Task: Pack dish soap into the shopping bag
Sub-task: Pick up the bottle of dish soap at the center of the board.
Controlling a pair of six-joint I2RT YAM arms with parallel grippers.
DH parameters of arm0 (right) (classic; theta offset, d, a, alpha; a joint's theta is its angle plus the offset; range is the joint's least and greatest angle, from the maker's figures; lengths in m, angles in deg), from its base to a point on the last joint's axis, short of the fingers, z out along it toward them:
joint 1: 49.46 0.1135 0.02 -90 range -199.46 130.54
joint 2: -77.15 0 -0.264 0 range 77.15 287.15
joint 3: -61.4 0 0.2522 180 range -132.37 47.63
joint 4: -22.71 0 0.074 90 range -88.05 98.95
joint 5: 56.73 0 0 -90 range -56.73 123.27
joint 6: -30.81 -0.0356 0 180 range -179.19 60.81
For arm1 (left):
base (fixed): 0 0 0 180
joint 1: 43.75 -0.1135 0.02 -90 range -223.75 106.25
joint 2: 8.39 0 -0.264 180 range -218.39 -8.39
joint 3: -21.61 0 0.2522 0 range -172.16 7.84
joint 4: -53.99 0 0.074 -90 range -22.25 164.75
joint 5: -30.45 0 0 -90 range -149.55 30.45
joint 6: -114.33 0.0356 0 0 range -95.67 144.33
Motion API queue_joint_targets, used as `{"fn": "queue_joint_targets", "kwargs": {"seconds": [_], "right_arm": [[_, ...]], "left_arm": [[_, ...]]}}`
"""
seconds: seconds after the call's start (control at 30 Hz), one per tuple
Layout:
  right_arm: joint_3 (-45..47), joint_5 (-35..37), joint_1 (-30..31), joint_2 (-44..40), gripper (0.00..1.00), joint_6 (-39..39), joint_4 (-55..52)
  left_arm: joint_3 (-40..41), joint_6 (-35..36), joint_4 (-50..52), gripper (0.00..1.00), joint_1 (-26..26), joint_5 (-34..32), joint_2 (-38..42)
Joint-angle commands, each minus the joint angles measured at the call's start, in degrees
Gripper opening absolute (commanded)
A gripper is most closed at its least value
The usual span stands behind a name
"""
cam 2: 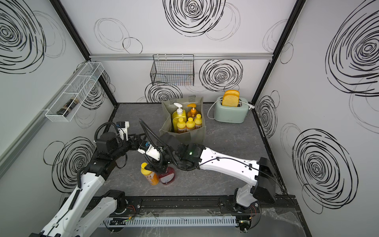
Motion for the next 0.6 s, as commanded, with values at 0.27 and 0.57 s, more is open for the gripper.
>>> {"fn": "queue_joint_targets", "kwargs": {"seconds": [0.27, 0.57], "right_arm": [[-1.0, -1.6, 1.6, 2.6, 0.61, 1.1, 3.6], [-1.5, -1.2, 1.6, 4.4, 0.58, 1.5, 4.2]], "left_arm": [[0.8, -1.0, -3.5, 0.87, -0.6, 0.9, -0.4], [0.8, -0.9, -3.7, 0.87, -0.7, 1.4, -0.1]]}}
